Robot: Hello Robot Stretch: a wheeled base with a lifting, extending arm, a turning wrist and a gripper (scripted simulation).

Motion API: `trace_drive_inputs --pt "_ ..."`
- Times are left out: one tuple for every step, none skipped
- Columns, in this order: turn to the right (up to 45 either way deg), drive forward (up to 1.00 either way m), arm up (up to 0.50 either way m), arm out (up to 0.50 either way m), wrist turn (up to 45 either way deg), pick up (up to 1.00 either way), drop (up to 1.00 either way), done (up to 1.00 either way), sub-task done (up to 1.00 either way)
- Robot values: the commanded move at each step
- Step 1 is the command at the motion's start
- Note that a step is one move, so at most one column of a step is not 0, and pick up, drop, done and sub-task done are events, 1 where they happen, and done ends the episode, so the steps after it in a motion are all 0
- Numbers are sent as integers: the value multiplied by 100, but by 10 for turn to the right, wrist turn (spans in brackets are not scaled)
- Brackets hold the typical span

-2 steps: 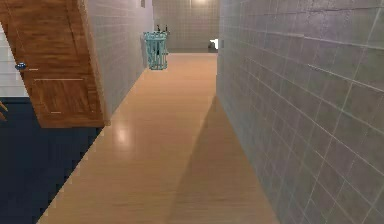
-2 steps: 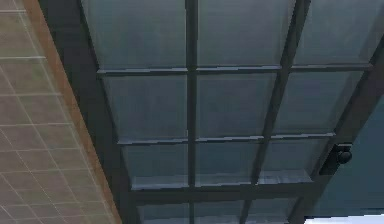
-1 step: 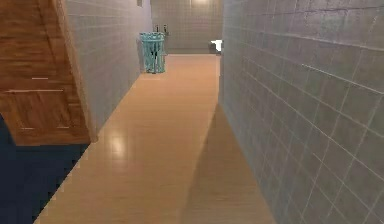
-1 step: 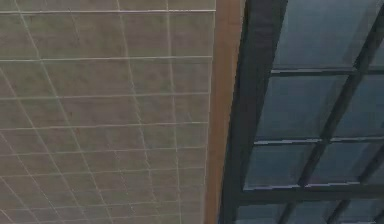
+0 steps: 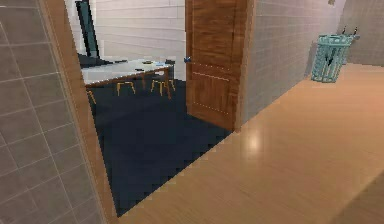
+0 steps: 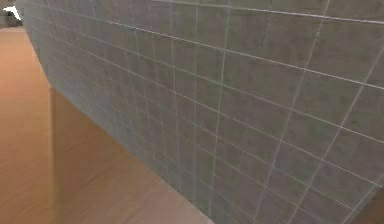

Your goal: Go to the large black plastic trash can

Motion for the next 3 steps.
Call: trace_drive_inputs --pt "-90 0 0 0 0 0 0 0 0" --pt "0 100 0 0 0 0 0 0 0" --pt "0 100 0 0 0 0 0 0 0"
